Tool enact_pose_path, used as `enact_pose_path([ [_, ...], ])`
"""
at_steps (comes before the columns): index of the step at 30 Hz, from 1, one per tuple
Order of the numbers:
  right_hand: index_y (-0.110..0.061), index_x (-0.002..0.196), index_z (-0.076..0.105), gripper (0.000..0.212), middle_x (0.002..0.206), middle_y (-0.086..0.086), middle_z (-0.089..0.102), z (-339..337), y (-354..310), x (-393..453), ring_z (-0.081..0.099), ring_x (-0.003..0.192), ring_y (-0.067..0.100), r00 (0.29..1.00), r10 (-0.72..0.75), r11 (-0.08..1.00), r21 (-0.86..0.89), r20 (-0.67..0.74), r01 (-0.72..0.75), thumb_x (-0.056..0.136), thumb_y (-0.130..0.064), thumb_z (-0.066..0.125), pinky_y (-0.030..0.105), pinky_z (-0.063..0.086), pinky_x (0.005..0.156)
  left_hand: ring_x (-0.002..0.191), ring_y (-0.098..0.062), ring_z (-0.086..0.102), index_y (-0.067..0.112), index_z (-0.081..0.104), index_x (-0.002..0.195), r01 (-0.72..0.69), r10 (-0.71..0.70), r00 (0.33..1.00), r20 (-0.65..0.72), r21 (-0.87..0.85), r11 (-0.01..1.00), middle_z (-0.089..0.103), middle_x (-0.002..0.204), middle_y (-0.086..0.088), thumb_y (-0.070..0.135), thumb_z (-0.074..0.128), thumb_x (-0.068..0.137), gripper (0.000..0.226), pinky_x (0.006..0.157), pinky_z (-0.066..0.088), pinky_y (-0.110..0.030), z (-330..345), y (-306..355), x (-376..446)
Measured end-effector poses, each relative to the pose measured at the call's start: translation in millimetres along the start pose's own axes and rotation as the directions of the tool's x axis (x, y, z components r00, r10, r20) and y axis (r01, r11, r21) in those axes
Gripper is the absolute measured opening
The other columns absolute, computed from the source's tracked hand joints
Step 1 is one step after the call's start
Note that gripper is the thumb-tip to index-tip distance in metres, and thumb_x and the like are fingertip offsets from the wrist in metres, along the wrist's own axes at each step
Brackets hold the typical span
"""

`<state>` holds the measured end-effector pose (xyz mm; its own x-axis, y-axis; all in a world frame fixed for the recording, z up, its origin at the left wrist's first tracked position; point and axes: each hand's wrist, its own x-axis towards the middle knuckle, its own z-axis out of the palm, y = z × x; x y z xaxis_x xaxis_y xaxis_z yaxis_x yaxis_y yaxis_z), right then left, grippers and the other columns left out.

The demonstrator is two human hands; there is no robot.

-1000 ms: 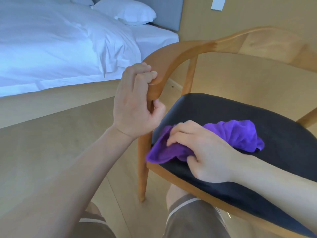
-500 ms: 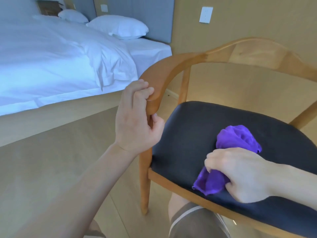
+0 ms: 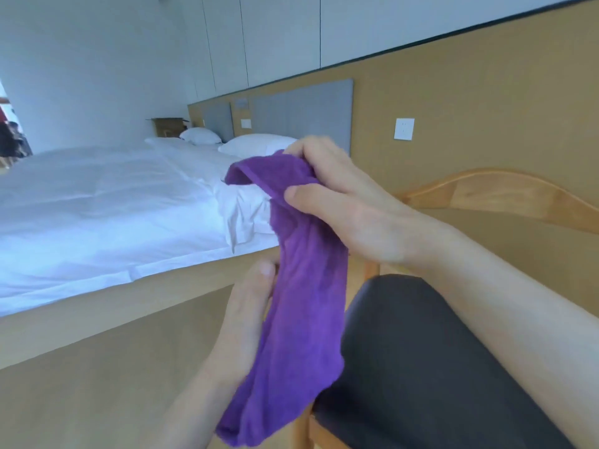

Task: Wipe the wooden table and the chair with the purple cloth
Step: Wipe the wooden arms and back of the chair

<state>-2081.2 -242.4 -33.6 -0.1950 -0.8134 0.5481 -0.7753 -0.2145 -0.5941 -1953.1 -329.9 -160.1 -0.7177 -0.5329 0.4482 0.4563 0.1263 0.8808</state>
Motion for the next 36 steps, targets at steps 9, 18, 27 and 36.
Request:
enact_pose_path([
  [9,-0.022,0.095,0.066,0.049,0.112,-0.003,0.057,48.8,82.4,10.0,0.050,0.112,0.020,0.915,0.248,0.891,-0.447,0.319,-0.086,0.103,-0.055,0.031,0.043,0.036,0.106,0.090,-0.017,0.075,0.022,0.078,0.093,0.197,-0.149,0.974,-0.169,0.322,0.926,0.078,0.092,-0.002,0.022,0.060,0.099,0.019,0.066,0.055,-0.020,-17.2,11.4,-0.4],
  [18,-0.028,0.064,0.062,0.050,0.083,-0.009,0.062,31.6,139.3,57.1,0.053,0.099,0.018,0.936,0.324,0.825,-0.525,0.140,-0.208,0.098,-0.054,0.036,0.046,0.026,0.105,0.111,-0.017,0.052,0.020,0.049,0.114,0.268,0.033,0.942,-0.333,0.811,0.519,0.054,0.115,0.004,0.049,0.072,0.084,0.048,0.092,0.049,-0.038,-12.3,12.2,78.0],
  [27,-0.017,0.053,0.051,0.036,0.066,0.002,0.061,33.2,173.2,95.6,0.052,0.069,0.023,0.915,0.377,0.840,-0.469,0.144,-0.273,0.080,-0.040,0.047,0.032,0.031,0.062,0.140,-0.029,0.034,0.022,-0.007,0.159,0.180,-0.348,0.936,-0.048,0.916,0.359,0.031,0.155,-0.008,0.055,0.054,0.091,0.098,0.112,0.035,-0.045,31.3,-1.3,94.2],
  [36,-0.018,0.064,0.053,0.040,0.076,0.000,0.054,14.2,206.9,121.9,0.049,0.083,0.027,0.899,0.428,0.661,-0.710,0.093,-0.242,0.096,-0.036,0.038,0.047,0.032,0.097,0.129,-0.033,0.045,0.006,0.027,0.151,0.184,-0.420,0.904,-0.079,0.959,0.217,0.038,0.146,-0.015,0.052,0.053,0.089,0.081,0.083,0.033,-0.036,37.8,-20.9,145.0],
])
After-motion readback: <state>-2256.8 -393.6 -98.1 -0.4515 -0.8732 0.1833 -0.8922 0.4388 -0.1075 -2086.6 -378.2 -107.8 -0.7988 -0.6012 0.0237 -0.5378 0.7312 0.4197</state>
